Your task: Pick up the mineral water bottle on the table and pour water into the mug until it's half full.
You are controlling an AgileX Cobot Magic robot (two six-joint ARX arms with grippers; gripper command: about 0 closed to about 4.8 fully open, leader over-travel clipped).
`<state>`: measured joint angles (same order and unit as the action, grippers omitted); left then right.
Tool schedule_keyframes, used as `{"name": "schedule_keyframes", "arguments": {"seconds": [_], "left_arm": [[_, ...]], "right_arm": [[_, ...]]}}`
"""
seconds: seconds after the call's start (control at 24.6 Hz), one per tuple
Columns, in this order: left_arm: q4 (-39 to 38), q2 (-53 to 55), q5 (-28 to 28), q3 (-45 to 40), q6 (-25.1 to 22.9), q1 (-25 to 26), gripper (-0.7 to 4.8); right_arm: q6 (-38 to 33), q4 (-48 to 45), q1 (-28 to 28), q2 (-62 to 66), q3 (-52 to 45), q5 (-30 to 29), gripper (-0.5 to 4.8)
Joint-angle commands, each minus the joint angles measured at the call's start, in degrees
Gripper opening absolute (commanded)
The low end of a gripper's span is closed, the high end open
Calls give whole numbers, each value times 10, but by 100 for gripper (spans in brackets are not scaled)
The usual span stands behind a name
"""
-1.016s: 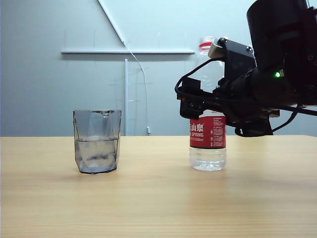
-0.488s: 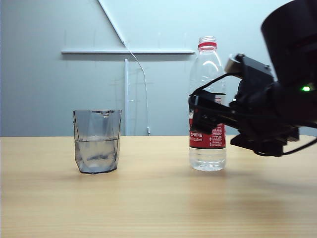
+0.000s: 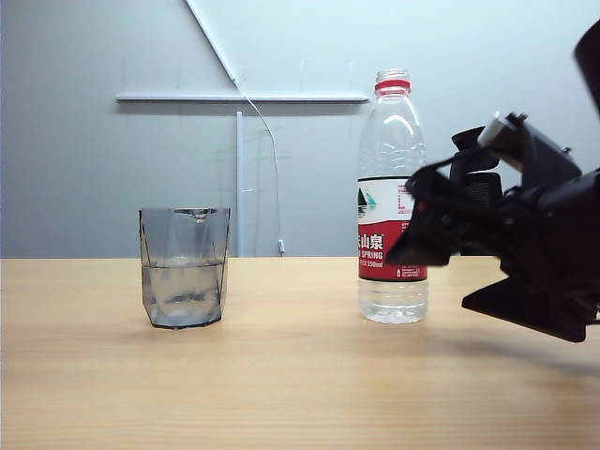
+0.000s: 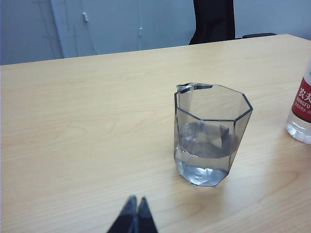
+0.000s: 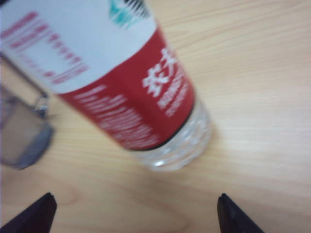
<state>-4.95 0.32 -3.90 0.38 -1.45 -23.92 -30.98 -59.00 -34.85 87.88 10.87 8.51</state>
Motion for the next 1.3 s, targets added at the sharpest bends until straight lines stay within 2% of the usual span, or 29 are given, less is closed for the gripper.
{"name": "schedule_keyframes", "arguments": {"seconds": [0.04,0.08,0.12,0.16,0.2,0.28,0.41,0.49,0.61,0.73,0.93,1.3], "left_arm": [[7,0,3,1,2,15,-2],[7,0,3,2,2,45,-2],[7,0,3,2,2,64,-2],[7,0,2,1,2,112,-2],[7,0,0,1,2,152,-2],[7,0,0,1,2,188,-2],[7,0,1,1,2,210,-2],[7,0,2,1,2,210,-2],[7,0,1,1,2,212,-2],[7,0,1,1,2,212,-2],[7,0,1,1,2,212,-2],[7,0,1,1,2,211,-2]], "right_arm": [[-22,-16,-1,-31,-13,-60,428],[-22,-17,-1,-51,-21,-99,165],[-22,-17,-1,-60,-24,-114,63],[-22,-17,-1,-80,-30,-135,-2],[-22,-13,-1,-99,-33,-143,-3],[-22,-12,-1,-122,-37,-147,-3],[-22,6,0,-168,-39,-142,-3],[-22,32,0,-210,-39,-109,-3],[-14,66,0,-256,-39,-98,-3],[30,110,0,-303,-39,-94,-3],[43,188,0,-372,-39,-46,-3],[42,202,0,-395,-39,-35,-1]]}}
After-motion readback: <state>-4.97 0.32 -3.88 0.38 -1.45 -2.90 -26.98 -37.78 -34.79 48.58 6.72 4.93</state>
